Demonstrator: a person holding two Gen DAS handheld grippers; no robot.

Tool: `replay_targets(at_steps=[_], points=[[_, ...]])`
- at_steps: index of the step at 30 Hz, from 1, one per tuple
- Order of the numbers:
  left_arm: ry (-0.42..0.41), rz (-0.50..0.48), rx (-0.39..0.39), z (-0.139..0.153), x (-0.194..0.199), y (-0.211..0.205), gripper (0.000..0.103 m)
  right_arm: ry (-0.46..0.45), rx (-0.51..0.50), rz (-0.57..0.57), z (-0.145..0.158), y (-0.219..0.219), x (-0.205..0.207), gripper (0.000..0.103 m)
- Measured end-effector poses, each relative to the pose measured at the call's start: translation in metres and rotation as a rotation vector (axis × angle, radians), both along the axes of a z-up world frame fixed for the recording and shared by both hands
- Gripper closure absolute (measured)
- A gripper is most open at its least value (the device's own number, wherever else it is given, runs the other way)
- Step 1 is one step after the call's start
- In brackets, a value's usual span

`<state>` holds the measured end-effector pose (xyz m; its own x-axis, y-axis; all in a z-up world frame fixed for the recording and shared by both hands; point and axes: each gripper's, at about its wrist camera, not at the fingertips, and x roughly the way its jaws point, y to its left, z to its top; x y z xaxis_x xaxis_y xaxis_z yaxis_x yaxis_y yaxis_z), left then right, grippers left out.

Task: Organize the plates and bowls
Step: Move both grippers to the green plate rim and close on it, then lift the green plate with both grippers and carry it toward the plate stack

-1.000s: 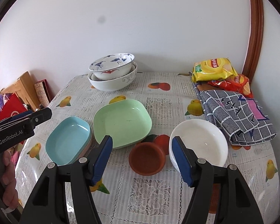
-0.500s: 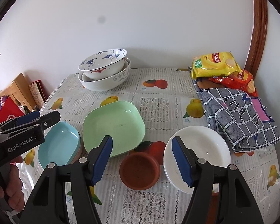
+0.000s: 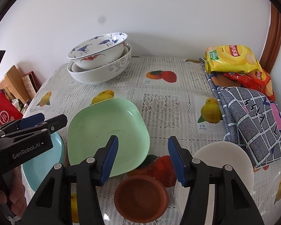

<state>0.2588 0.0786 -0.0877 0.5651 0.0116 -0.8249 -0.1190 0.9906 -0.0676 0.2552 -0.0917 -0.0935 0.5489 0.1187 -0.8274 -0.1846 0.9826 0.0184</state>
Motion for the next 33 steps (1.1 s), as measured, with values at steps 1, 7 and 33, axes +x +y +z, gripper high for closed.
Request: replay_targets(at_steps=[1,7,33], points=[[0.007,-0.001,-0.008,-0.003,0.003,0.000,0.039,0.006,-0.008,0.009,-0.004,0.002,0.002,0.055],[0.051,-0.013,-0.006,-0.022,0.021,-0.005,0.046,0.043,-0.036,0.008,-0.025,0.006,0.017,0.060],[0.098,-0.020,-0.038,-0.050,0.038,-0.008,0.089,0.051,-0.162,0.029,-0.045,0.021,0.036,0.091]])
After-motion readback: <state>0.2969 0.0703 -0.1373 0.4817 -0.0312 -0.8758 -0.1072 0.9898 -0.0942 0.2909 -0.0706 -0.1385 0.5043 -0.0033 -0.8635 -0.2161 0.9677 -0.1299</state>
